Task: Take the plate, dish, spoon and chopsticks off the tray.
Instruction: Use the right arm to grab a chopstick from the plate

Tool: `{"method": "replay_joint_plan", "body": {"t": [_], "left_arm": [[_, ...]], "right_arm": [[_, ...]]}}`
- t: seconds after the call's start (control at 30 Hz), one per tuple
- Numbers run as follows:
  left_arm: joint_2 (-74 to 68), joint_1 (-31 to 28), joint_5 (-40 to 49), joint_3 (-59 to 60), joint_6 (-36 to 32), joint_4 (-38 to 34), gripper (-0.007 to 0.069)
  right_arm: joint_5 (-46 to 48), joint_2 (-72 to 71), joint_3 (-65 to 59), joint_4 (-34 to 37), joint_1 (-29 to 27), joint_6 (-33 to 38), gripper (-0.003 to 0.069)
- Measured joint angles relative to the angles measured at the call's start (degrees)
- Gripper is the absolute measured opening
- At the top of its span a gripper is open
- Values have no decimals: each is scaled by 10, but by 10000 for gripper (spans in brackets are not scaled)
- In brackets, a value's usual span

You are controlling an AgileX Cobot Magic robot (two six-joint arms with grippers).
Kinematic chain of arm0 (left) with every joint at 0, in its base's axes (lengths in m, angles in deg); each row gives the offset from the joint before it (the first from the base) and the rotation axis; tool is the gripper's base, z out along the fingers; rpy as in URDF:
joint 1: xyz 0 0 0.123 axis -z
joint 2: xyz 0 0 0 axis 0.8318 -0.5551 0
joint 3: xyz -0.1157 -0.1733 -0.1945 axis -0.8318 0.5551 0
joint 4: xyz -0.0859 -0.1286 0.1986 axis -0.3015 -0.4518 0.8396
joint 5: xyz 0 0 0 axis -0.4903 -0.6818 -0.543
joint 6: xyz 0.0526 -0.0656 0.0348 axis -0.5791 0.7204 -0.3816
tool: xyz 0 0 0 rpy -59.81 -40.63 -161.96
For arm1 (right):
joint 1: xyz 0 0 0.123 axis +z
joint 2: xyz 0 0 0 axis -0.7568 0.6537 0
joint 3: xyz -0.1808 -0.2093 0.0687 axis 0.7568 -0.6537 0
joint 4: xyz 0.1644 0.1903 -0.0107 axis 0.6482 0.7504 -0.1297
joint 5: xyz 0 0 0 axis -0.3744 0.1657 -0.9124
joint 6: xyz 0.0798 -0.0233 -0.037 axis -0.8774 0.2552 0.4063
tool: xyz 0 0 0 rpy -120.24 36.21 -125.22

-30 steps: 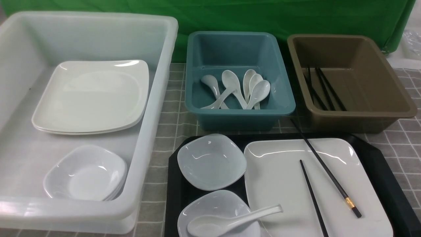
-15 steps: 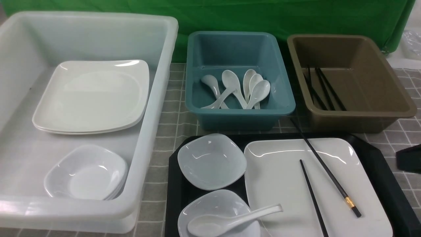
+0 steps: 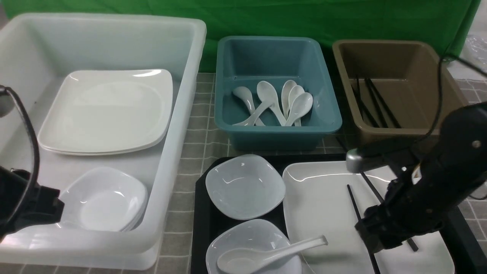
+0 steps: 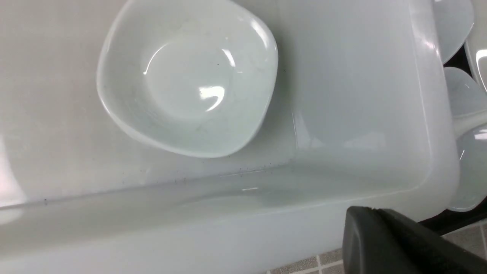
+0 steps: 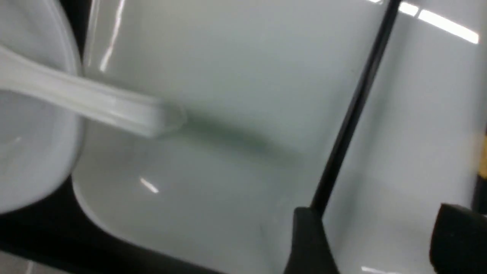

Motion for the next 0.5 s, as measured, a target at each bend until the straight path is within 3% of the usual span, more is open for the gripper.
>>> {"method": "replay_joint_plan", "body": {"t": [0.17, 0.27, 0.3, 0.33, 0.37, 0.5], "left_arm": [[0, 0, 0, 0, -4, -2, 21], [0, 0, -5, 0, -23, -21, 21], [0, 0, -6, 0, -26, -24, 21], [0, 0, -11, 0, -40, -40, 21], [0, 0, -11, 0, -48, -50, 21], [0, 0, -11, 0, -65, -70, 21]], "right_arm": [[-32, 66, 0, -5, 9, -4, 418], [-35, 87, 2, -10, 9, 7, 281], [-35, 87, 3, -10, 9, 8, 267], [-31, 87, 4, -11, 9, 17, 146], [-22, 87, 4, -8, 9, 23, 87], [16, 62, 4, -4, 9, 32, 72]]}}
